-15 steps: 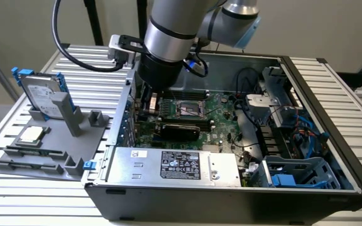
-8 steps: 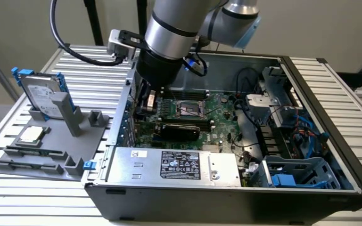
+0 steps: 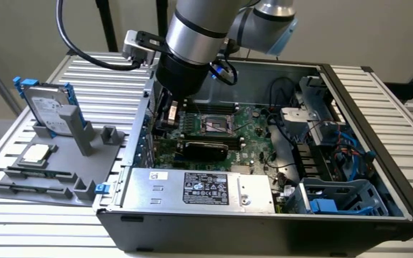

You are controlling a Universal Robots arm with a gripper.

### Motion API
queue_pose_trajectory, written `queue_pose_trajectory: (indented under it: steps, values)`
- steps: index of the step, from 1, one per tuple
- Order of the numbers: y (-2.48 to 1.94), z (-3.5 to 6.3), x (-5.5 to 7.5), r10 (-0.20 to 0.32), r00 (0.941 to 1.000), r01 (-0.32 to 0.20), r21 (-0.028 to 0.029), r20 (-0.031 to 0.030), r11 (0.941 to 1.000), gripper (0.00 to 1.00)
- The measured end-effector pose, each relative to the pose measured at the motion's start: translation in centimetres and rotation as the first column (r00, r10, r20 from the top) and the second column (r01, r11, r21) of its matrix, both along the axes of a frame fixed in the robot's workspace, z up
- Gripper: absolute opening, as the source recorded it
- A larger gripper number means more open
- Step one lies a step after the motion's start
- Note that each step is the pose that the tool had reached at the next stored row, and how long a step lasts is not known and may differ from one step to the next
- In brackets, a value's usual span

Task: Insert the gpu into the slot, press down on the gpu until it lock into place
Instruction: 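Press down on the gpu until it lock into place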

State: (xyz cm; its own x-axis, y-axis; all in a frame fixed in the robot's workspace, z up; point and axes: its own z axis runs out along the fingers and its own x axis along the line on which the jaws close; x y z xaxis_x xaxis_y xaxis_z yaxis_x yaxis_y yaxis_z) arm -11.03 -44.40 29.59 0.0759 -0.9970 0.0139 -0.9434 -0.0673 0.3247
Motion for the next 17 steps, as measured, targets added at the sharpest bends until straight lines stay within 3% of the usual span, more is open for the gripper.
queue_pose_trajectory:
  steps: [8,17]
  values:
    - [0.06,-0.18,0.00,-0.045,0.9990,0.045,-0.0001,0.0006,0.9990,0.11]
    - [0.19,-0.38,-0.02,-0.076,0.9971,0.076,-0.0053,0.0008,0.9971,0.11]
